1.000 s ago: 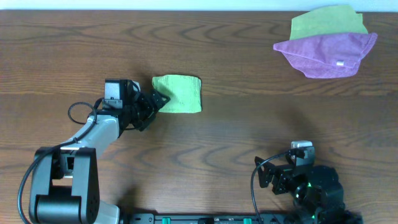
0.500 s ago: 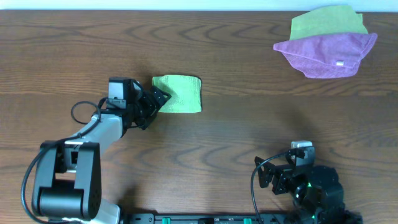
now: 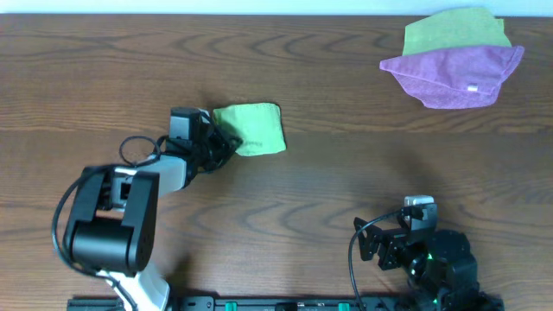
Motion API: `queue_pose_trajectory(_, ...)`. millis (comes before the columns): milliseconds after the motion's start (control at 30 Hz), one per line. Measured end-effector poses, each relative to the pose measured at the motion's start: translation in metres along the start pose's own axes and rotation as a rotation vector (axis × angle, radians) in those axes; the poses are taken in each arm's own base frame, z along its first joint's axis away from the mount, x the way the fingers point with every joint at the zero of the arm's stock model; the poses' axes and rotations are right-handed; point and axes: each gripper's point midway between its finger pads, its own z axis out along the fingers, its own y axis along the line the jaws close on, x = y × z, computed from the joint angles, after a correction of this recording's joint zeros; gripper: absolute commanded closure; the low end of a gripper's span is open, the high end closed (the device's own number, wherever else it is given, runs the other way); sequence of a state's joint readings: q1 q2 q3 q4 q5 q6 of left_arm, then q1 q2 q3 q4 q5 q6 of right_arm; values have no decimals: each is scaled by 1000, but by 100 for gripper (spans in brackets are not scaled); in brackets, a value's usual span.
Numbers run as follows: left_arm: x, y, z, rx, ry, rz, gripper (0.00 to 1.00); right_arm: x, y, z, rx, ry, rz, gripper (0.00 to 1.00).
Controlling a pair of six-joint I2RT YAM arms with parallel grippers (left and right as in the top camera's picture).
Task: Fold the cloth
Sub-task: 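Carry the folded green cloth to the far left of the table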
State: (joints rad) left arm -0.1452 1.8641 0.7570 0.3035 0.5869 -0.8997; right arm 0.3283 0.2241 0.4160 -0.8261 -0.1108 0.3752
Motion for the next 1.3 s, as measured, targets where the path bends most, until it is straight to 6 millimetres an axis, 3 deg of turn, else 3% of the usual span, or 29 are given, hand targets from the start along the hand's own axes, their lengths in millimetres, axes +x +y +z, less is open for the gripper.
queue_pose_trajectory(167, -9, -17, 2, 79, -32, 65, 94, 0, 0, 0, 0, 0, 0, 1)
queue_pose_trajectory(333, -29, -53, -6, 154, -10, 78, 94, 0, 0, 0, 0, 0, 0, 1)
queue_pose_trajectory(400, -46, -73, -14, 169, -11, 75, 94, 0, 0, 0, 0, 0, 0, 1)
queue_pose_trajectory(500, -87, -120, -40, 194, -45, 71, 94, 0, 0, 0, 0, 0, 0, 1)
queue_pose_trajectory(633, -134, -164, -77, 206, -102, 84, 95, 0, 0, 0, 0, 0, 0, 1)
queue_pose_trajectory(800, -189, -197, -105, 250, -167, 108, 94, 0, 0, 0, 0, 0, 0, 1)
queue_pose_trajectory(867, -207, -202, -105, 277, -170, 112, 94, 0, 0, 0, 0, 0, 0, 1)
queue_pose_trajectory(1000, -237, -193, -88, 320, -127, 75, 95, 0, 0, 0, 0, -1, 0, 1)
queue_pose_trajectory(1167, -268, -165, -64, 386, -57, -3, 94, 0, 0, 0, -1, -2, 0, 1)
queue_pose_trajectory(1300, -288, -135, -58, 439, -12, -84, 94, 0, 0, 0, -1, -2, 0, 1)
